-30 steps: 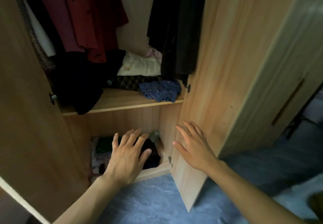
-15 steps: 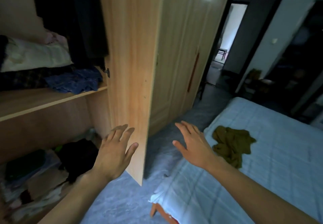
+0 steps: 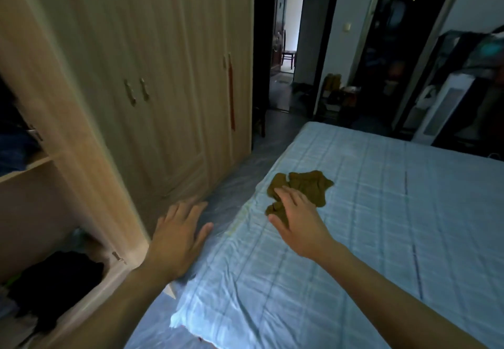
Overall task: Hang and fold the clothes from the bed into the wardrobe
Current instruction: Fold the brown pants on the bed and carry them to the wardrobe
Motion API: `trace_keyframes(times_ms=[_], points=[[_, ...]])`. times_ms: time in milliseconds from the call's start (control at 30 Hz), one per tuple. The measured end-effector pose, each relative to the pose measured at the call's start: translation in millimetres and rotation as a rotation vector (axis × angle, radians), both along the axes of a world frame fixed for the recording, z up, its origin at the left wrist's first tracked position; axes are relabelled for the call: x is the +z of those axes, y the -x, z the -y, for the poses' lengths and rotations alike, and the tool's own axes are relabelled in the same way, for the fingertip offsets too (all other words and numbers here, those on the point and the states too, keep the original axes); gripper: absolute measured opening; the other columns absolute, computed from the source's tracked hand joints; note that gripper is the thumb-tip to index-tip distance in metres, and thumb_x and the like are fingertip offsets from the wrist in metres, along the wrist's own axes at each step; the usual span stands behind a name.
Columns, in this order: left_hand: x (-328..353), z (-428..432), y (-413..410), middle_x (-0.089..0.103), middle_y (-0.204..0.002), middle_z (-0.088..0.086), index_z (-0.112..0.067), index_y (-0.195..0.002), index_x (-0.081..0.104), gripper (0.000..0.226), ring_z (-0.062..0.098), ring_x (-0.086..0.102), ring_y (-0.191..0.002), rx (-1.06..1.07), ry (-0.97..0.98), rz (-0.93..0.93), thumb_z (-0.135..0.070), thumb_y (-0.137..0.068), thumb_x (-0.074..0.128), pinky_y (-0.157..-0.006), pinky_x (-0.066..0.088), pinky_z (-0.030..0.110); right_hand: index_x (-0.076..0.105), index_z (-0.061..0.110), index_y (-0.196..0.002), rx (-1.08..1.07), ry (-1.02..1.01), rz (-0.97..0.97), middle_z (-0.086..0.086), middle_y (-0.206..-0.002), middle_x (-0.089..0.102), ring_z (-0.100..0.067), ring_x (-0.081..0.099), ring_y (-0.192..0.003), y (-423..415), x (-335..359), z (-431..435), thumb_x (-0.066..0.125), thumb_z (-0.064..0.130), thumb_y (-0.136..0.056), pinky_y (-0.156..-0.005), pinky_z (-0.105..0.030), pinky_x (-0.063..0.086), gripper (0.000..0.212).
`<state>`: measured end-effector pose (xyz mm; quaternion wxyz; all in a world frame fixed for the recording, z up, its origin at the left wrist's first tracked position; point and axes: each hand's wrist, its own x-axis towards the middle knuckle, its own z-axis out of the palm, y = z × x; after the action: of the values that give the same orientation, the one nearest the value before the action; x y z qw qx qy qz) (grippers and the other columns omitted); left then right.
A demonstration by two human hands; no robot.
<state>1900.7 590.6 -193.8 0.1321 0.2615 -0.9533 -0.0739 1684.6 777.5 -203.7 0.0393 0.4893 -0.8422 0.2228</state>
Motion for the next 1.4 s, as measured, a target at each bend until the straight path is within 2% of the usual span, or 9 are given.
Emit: trace_keyframes(times_ms=[67,267,367,533,700,900,1000,1300,1400], points=[[-0.5,-22.5,34.7,0.051,-0.14,0.007,-0.02,-0.137,0.051,0.069,0.029,0.047,-0.124,-0.026,-0.019,-0.002,-0.062,-0.093,0.02,-0.094,0.042,0.043,0.036,0.011,-0.149,-0.044,0.018,0.026,-0.011,-0.152,0.04,-0.027,0.035,-0.139,29.4,-4.3,-26.6,0.052,0.044,-0.099,-0.115,-0.03,0.02,0.062],[-1.4,-63.7,107.5,0.042,-0.15,0.001,-0.023,-0.145,0.044,0.059,0.022,0.04,-0.135,-0.166,-0.053,-0.021,-0.056,-0.097,0.032,-0.107,0.035,0.041,0.032,0.01,-0.152,-0.172,0.024,0.092,-0.011,-0.155,0.036,-0.028,0.031,-0.143,98.2,-10.9,-84.1,0.05,0.044,-0.099,-0.117,-0.04,0.025,0.065],[-4.2,-63.1,137.4,0.04,-0.151,0.002,-0.02,-0.145,0.044,0.065,0.022,0.039,-0.136,-0.227,-0.047,-0.019,-0.059,-0.096,0.028,-0.11,0.035,0.041,0.036,0.008,-0.15,-0.22,0.052,0.096,-0.012,-0.152,0.039,-0.028,0.036,-0.14,119.8,-14.6,-94.5,0.053,0.042,-0.098,-0.116,-0.042,0.029,0.064],[-22.7,-45.2,197.0,0.037,-0.153,-0.001,-0.023,-0.146,0.043,0.057,0.021,0.036,-0.139,-0.265,-0.154,-0.002,-0.055,-0.099,0.034,-0.112,0.032,0.04,0.038,0.013,-0.149,-0.291,0.022,0.108,-0.008,-0.152,0.04,-0.025,0.037,-0.141,146.4,-36.0,-99.8,0.052,0.045,-0.098,-0.115,-0.035,0.027,0.062],[-38.1,-19.7,270.9,0.048,-0.146,0.005,-0.015,-0.138,0.054,0.046,0.024,0.045,-0.133,-0.384,-0.189,-0.096,-0.04,-0.099,0.054,-0.109,0.034,0.035,0.035,0.014,-0.15,-0.397,-0.057,0.09,-0.008,-0.154,0.038,-0.025,0.034,-0.142,188.7,-36.2,-76.7,0.049,0.046,-0.099,-0.115,-0.037,0.028,0.062],[-48.6,31.5,339.1,0.051,-0.142,0.013,-0.009,-0.132,0.058,0.07,0.032,0.048,-0.129,-0.476,-0.25,-0.099,-0.059,-0.092,0.031,-0.108,0.039,0.049,0.033,0.016,-0.152,-0.471,-0.101,0.098,-0.008,-0.157,0.034,-0.024,0.029,-0.145,220.5,-30.5,-30.7,0.048,0.047,-0.1,-0.116,-0.037,0.027,0.063],[-60.2,49.3,364.6,0.049,-0.145,0.01,-0.011,-0.134,0.057,0.074,0.028,0.046,-0.132,-0.477,-0.272,-0.057,-0.061,-0.09,0.025,-0.107,0.039,0.049,0.034,0.016,-0.151,-0.488,-0.101,0.118,-0.007,-0.157,0.034,-0.023,0.029,-0.145,238.8,-36.3,-16.2,0.047,0.047,-0.1,-0.118,-0.037,0.025,0.061],[-91.6,69.6,432.4,0.046,-0.148,0.008,-0.014,-0.136,0.055,0.059,0.023,0.043,-0.135,-0.482,-0.3,0.076,-0.052,-0.094,0.038,-0.11,0.037,0.043,0.033,0.013,-0.152,-0.454,-0.077,0.196,-0.007,-0.156,0.035,-0.021,0.029,-0.145,318.3,-65.6,16.7,0.048,0.043,-0.101,-0.116,-0.027,0.021,0.061],[-99.3,87.2,470.3,0.046,-0.147,0.006,-0.016,-0.136,0.054,0.065,0.022,0.044,-0.133,-0.489,-0.263,0.1,-0.06,-0.094,0.03,-0.109,0.038,0.044,0.034,0.012,-0.151,-0.464,-0.04,0.229,-0.007,-0.155,0.037,-0.02,0.031,-0.144,354.7,-77.3,30.8,0.05,0.042,-0.101,-0.113,-0.021,0.017,0.061]])
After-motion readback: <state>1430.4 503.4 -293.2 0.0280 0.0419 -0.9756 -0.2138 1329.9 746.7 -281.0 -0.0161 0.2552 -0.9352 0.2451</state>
